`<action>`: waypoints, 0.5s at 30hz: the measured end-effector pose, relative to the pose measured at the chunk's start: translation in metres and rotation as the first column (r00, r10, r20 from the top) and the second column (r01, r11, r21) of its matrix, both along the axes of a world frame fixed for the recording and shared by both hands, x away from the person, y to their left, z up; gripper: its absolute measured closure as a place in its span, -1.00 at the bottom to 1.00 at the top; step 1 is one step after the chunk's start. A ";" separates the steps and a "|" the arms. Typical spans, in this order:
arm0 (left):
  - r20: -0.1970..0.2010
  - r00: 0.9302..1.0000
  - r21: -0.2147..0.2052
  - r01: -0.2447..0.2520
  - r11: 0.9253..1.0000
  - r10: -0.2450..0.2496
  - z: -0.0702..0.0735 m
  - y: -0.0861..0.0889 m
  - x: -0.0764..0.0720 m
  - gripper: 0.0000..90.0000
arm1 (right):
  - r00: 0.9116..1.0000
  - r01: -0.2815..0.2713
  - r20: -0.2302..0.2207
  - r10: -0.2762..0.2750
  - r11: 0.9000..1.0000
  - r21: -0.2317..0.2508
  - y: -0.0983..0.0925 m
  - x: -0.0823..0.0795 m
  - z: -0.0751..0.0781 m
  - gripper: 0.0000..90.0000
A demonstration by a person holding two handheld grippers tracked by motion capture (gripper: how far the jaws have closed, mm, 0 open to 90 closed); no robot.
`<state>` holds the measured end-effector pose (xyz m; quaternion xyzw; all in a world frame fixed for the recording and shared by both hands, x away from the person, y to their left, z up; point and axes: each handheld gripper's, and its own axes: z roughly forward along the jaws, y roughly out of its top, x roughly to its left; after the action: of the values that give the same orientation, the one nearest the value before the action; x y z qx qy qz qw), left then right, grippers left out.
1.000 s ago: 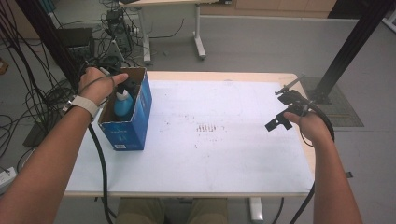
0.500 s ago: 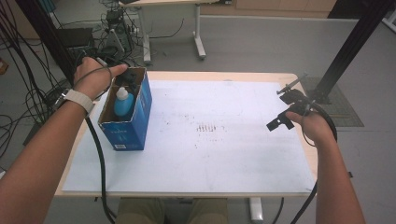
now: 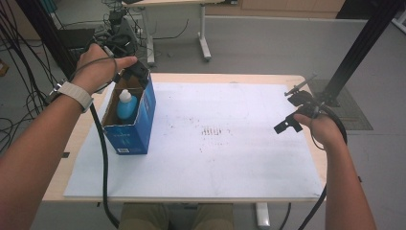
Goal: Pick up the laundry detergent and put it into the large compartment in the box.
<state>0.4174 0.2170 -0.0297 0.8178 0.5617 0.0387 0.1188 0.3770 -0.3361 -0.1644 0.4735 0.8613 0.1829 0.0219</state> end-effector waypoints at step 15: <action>0.025 0.954 0.014 0.298 0.954 -0.298 0.003 -0.034 -0.006 -0.82 | 1.000 -0.002 0.005 0.002 1.000 0.008 0.001 -0.001 0.002 -0.81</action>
<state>0.4115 0.1830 -0.0265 0.8932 0.4301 0.0341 0.1266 0.3763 -0.3348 -0.1623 0.4725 0.8609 0.1875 0.0220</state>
